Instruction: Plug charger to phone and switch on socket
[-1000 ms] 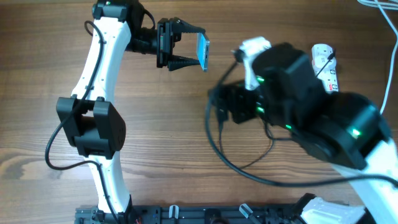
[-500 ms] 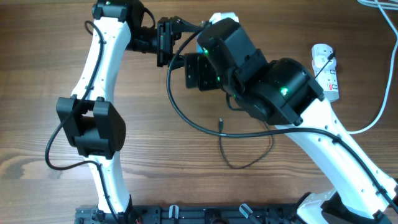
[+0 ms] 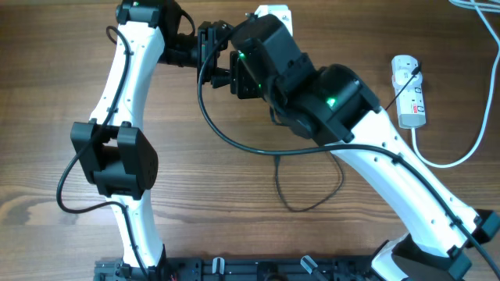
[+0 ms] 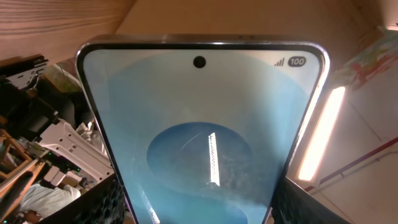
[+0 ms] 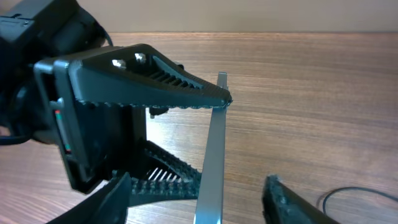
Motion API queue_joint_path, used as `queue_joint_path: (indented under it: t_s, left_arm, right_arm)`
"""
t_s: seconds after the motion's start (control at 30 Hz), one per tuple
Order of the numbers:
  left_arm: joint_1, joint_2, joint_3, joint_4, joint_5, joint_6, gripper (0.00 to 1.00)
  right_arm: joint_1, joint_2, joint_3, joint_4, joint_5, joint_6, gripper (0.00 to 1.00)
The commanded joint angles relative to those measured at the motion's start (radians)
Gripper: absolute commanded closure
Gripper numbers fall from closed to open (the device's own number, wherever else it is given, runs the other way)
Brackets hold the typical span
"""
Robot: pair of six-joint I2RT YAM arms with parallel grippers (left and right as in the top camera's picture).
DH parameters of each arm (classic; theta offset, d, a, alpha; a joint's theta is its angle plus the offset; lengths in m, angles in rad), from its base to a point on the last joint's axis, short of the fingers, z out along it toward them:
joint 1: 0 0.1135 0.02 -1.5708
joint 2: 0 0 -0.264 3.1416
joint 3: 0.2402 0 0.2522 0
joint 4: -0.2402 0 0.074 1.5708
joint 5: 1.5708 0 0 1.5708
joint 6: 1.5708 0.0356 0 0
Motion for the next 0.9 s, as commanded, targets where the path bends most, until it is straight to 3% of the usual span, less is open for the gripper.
queue_joint_path:
  t_s: [0.0,0.1,0.57,0.87]
  left_arm:
    - [-0.006,-0.039,0.021,-0.004,0.048,-0.003,0.43]
    - [-0.006,-0.039,0.021,-0.004,0.048,-0.003,0.43]
    - [-0.006,-0.039,0.021,-0.023,0.048,-0.006,0.43]
    - [-0.006,-0.039,0.021,-0.023,0.048,-0.006,0.43]
  right_arm:
    - [0.003,0.008,0.019,0.006,0.067,0.001,0.42]
    - [0.003,0.008,0.019,0.011,0.071,0.000,0.43]
    - [0.003,0.013,0.019,0.012,0.066,0.004,0.75]
    - [0.003,0.013,0.019,0.011,0.047,0.005,0.86]
